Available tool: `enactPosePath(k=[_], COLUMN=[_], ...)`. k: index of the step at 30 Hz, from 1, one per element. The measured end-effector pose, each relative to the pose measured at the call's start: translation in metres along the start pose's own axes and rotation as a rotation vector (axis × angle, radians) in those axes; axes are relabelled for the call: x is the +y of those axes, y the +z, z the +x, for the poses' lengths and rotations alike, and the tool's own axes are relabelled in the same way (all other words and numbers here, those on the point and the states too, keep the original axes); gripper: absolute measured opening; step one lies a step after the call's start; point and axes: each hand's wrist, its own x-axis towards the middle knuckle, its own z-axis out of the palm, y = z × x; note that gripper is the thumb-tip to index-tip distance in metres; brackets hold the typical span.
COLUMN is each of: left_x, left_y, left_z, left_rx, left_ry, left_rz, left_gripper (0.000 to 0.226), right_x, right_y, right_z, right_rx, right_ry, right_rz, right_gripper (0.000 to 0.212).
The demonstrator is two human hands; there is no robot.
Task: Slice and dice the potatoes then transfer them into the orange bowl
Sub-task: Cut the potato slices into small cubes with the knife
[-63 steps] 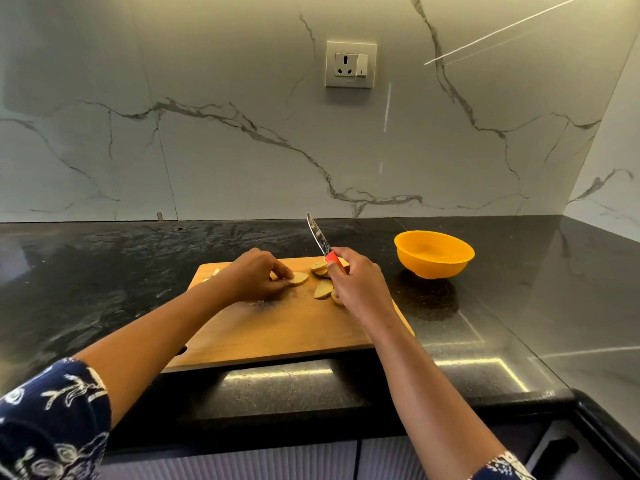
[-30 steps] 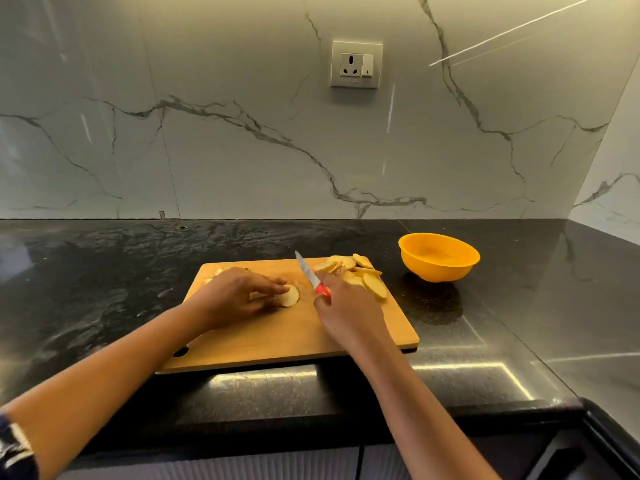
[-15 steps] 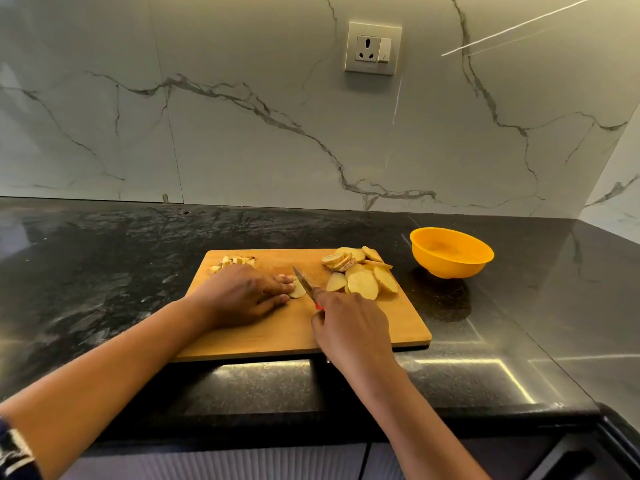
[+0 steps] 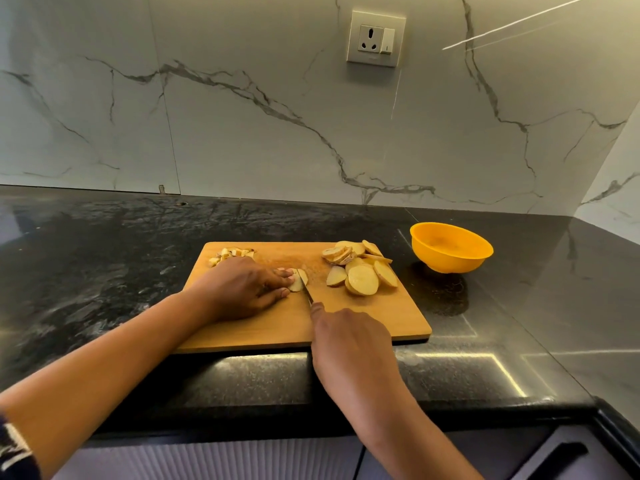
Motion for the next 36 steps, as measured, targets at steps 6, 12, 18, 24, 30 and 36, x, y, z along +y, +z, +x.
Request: enactPosePath(k=[6,12,18,24,30,36], left_x=[-0.001,-0.002,-0.004,-0.004,-0.003,-0.005], left_y=[0.002,-0.003,-0.002,0.000,-0.003,-0.001], left_z=[-0.006,-0.010,-0.009,-0.006,-0.007,-0.006], left_rx=[0.077,0.051,0.059,0.041,0.016,0.025], left_ry=[-0.040,-0.050,-0.044,-0.045,-0.063,-0.088], left_rz=[-0.100,-0.070,-0.047,-0.012,-0.007,-0.040], left_gripper=[0.033,0.066,0.075,0.034,0.033,0.034], right_x=[0.007,0.007,0.003,-0.002,0.001,0.008], right_y=[-0.012,-0.001,0.012,0.006,0.004,-0.010], right_z=[-0.016,0.017,0.032,0.049,0.010,-0.019], right_rx=[0.046,0.215,0.186,0.080,0.085,0.060], right_ry=[-0.004,0.056,0.041,0.003,-0.019,-0.028], right_rz=[0.094,0.114,0.126,0.050,0.037,0.112], right_gripper=[0.050,0.048,0.045,0.032,0.047,0.048])
